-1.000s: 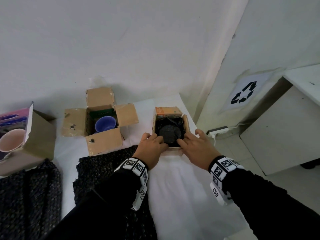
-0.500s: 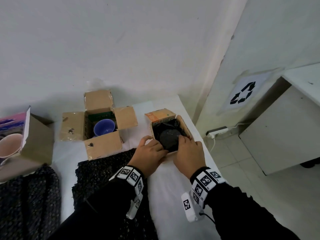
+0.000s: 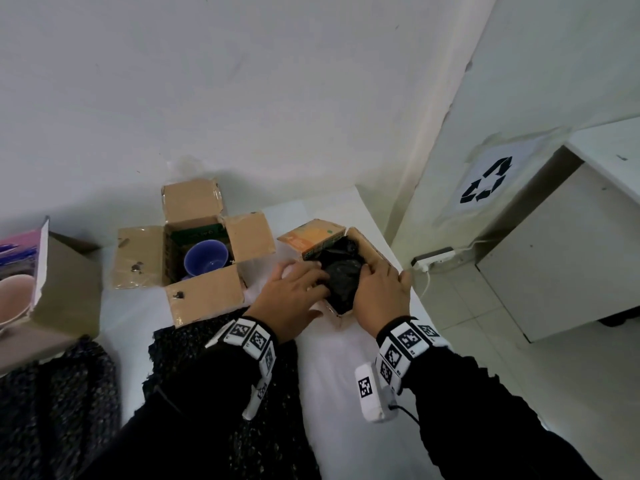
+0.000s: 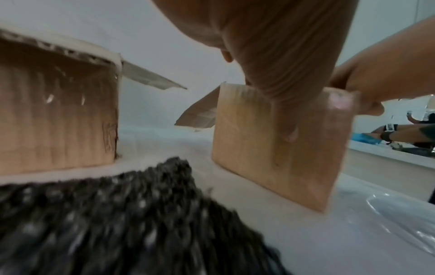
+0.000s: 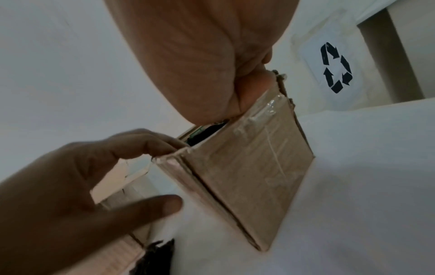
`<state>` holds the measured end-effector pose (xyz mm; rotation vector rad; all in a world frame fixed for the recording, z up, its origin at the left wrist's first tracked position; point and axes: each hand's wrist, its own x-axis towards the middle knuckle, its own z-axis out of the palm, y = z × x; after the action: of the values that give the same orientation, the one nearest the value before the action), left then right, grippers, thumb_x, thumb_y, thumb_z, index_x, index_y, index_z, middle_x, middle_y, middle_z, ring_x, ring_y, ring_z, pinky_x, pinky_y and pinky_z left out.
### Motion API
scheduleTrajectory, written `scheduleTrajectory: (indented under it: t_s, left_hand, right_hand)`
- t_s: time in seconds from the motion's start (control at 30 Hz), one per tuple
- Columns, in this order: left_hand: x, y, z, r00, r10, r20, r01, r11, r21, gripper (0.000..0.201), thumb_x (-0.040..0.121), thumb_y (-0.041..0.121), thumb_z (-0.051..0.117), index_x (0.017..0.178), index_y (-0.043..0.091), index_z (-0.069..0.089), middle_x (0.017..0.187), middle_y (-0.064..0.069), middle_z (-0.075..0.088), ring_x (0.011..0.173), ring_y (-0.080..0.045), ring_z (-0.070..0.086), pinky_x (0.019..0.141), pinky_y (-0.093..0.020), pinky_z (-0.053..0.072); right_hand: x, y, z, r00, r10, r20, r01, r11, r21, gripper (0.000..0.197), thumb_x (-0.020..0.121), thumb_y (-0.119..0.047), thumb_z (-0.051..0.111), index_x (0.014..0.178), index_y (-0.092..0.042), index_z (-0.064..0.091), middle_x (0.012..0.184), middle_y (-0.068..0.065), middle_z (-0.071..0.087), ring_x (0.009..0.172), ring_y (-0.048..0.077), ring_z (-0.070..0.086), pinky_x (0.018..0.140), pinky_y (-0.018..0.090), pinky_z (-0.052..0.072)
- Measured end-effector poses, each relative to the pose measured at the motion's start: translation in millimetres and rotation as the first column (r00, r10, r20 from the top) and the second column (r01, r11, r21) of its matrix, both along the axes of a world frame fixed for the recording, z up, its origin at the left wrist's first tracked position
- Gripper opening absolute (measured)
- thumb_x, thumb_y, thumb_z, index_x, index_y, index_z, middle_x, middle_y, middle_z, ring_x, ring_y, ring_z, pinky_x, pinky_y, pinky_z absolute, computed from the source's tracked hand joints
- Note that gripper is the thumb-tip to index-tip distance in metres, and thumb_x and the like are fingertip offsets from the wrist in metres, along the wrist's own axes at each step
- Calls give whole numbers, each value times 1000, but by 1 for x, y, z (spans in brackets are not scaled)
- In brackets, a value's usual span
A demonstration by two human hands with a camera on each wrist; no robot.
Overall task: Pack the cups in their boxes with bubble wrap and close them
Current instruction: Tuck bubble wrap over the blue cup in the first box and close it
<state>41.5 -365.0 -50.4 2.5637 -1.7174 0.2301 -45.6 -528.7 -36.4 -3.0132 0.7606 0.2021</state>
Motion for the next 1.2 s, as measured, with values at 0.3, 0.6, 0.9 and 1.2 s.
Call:
scheduleTrajectory:
  t_s: [0.3,0.6,0.9,1.2]
  left_hand:
    - [12,-6,-7,998,-1,-57,1,1000,-12,36,66,38,78,92,19,61,103,1,66,95,-21,64,95,-36,28]
    - [11,-6,-9,994,61,-93,-57,997,48,45,63,43,81,92,19,55,134,-11,58,101,-27,64,90,-44,45]
    - [11,-6,-11,997,67,-40,-66,997,33,52,61,46,82,98,15,62,112,-2,69,100,-23,63,89,-49,47]
    - [16,-7,-12,1000,24,-13,-24,999,34,42,66,33,80,98,18,56,105,1,69,99,-23,62,94,-48,44]
  right_hand:
    - [2,-5,5,996,88,16,-88,996,-8,33,91,-10,35,119,-14,51,119,7,59,107,26,57,102,40,28]
    - [12,-13,8,996,35,-84,-29,997,74,37,91,-9,35,118,-21,57,127,4,56,124,26,46,104,46,25]
    - [33,-10,11,962,181,204,-221,956,193,54,89,-9,45,142,-15,37,137,6,45,120,26,50,90,38,46]
    - [54,-1,-9,955,292,50,-294,955,40,34,99,-20,33,120,-10,59,152,12,27,135,30,31,99,41,41]
